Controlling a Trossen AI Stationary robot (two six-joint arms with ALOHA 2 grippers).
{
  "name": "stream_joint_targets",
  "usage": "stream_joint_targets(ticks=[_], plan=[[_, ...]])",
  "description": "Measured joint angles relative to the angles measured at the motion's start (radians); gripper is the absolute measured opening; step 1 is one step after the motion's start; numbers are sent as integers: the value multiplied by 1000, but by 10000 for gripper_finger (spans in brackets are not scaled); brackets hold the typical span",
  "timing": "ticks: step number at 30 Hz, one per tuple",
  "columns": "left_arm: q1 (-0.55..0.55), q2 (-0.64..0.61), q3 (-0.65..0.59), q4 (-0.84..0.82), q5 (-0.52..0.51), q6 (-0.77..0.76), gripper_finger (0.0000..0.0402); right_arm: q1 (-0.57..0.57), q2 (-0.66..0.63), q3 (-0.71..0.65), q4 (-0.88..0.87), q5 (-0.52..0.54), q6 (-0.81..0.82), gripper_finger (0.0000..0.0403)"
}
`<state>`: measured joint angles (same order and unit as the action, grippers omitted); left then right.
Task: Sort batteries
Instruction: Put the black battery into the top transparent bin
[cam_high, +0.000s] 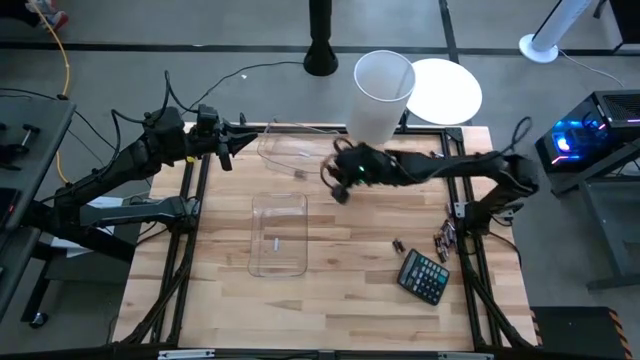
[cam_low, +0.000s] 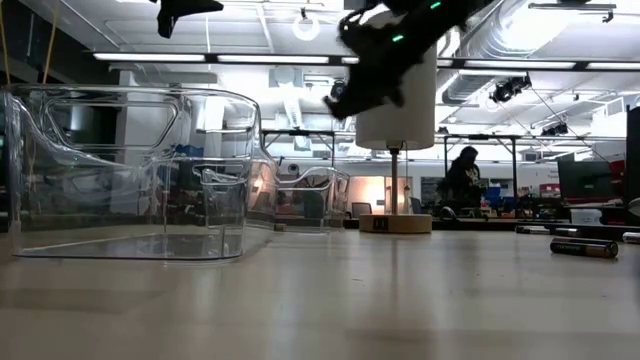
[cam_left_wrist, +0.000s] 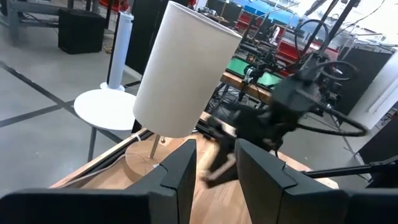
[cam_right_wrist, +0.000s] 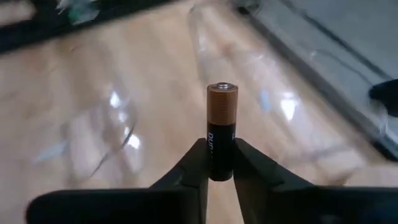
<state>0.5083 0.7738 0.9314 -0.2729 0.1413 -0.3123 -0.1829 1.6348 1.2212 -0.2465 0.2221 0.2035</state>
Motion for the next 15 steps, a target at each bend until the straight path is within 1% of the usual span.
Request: stream_joint_targets(ticks=[2, 5, 7, 9, 10, 12, 13, 15], plan=[[0, 0, 0, 0, 0, -1, 106, -28, 70, 53, 20, 5, 6, 76], [0, 0, 0, 0, 0, -9, 106, -58, 161, 159, 1, 11, 23, 104], [0, 0, 0, 0, 0, -15, 106, -72, 205, 236, -65, 10, 23, 120], [0, 0, 0, 0, 1, -20, 106, -81, 236, 305, -177, 5, 21, 134], [0, 0, 0, 0, 1, -24, 106, -84, 240, 331, -240, -11, 6, 139], [0, 0, 0, 0, 2, -24, 106, -86, 232, 369, -345, -84, -55, 146], [0, 0, 0, 0, 2, -24, 106, -82, 213, 374, -393, -128, -80, 148], [0, 0, 0, -1, 2, -25, 106, -58, 171, 369, -520, -177, -92, 150]])
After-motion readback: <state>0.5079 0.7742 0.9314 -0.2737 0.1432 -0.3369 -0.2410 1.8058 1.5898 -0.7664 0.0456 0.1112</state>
